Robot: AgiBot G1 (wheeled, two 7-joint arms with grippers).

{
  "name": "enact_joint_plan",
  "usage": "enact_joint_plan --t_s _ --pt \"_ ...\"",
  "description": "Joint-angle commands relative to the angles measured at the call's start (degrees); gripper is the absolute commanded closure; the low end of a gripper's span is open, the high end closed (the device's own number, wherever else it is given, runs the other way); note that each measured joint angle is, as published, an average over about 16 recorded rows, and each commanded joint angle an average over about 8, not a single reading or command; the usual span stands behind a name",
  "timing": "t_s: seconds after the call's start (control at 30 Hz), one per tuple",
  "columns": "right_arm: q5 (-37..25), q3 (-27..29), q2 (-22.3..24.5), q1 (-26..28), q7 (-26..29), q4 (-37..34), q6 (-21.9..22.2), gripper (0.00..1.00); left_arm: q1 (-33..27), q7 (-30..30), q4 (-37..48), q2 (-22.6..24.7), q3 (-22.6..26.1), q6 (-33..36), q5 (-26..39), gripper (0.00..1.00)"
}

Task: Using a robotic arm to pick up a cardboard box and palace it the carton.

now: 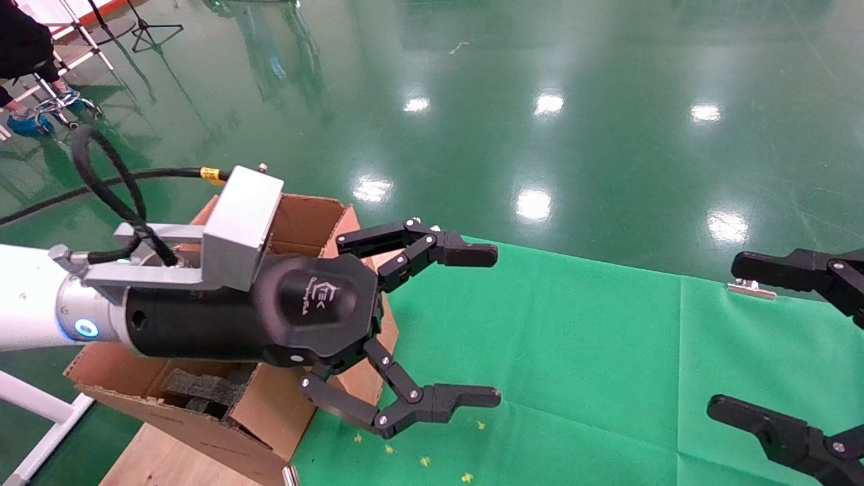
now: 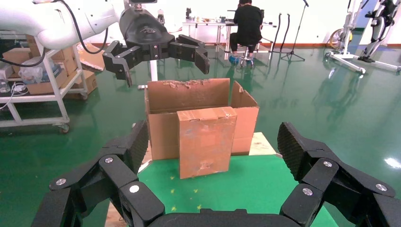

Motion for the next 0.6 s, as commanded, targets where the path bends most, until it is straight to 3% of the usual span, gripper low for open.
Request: enact_joint_plan --t_s 0.03,0.37,0.4,0.6 --pt "0.00 0.00 0.00 0.00 0.00 0.00 0.00 0.00 0.00 0.00 0.00 0.00 0.00 0.00 0.00 0.00" --pt "0.00 0.00 0.00 0.00 0.00 0.00 0.00 0.00 0.00 0.00 0.00 0.00 0.00 0.00 0.00 0.00" --pt "0.00 0.00 0.00 0.00 0.00 0.00 0.00 0.09 0.00 0.00 0.00 0.00 0.00 0.00 0.00 0.00" --pt "0.00 0.00 0.00 0.00 0.00 0.00 0.00 0.84 0.00 0.00 0.00 0.00 0.00 0.00 0.00 0.00"
